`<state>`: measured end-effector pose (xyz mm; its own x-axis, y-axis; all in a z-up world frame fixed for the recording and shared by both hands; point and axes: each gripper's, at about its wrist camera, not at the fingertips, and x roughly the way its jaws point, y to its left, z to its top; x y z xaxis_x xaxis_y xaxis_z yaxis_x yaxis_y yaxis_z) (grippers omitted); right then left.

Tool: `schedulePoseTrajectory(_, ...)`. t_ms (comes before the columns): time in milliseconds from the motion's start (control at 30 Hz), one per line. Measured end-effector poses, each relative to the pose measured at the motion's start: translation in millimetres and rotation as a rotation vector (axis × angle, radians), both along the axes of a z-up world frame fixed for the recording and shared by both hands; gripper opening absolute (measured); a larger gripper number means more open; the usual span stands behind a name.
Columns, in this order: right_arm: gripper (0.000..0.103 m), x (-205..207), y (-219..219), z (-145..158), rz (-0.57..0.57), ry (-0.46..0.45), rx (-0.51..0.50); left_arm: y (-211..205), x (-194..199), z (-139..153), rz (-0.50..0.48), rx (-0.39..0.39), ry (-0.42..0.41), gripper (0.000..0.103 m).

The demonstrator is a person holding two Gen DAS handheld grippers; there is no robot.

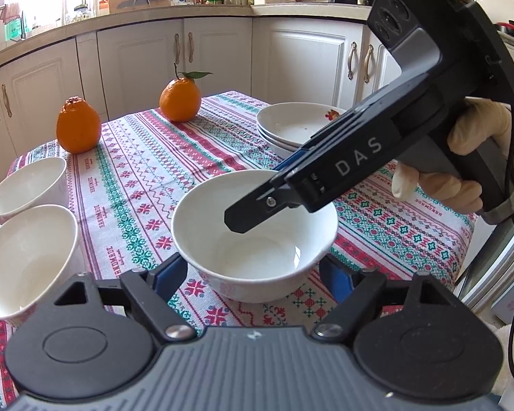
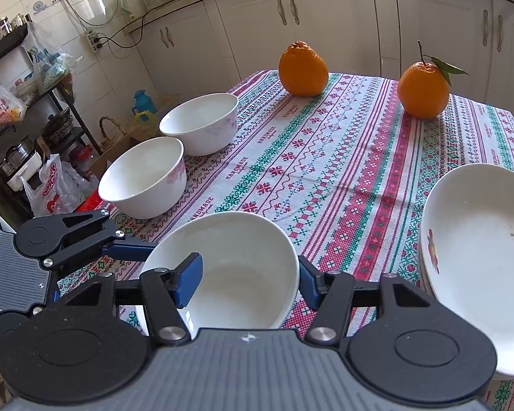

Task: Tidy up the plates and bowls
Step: 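Lift the bowl with the right gripper and carry it beside the plate stack, then lower the bowl onto the table and open the right gripper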

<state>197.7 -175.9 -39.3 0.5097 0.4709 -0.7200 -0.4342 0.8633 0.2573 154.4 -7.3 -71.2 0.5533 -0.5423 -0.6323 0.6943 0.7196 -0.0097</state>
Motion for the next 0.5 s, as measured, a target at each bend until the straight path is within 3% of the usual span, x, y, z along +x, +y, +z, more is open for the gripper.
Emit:
schedulePoseTrajectory(67,0.073,-1,1,0,0.005,-0.004,0.004,0,-2,0,0.007,0.005,-0.012,0.092)
schedulePoseTrajectory(133,0.089,-2,2,3,-0.002,-0.023,-0.001,2,-5,-1,0.003,-0.004,-0.017,0.098)
schedulePoseTrajectory(333,0.101,-6,5,14,-0.024,-0.076,-0.012,14,-12,2,0.027,-0.018,-0.01,0.098)
schedulePoseTrajectory(500,0.103,-9,14,22,-0.027,-0.128,-0.047,33,-21,11,0.08,-0.025,-0.025,0.098)
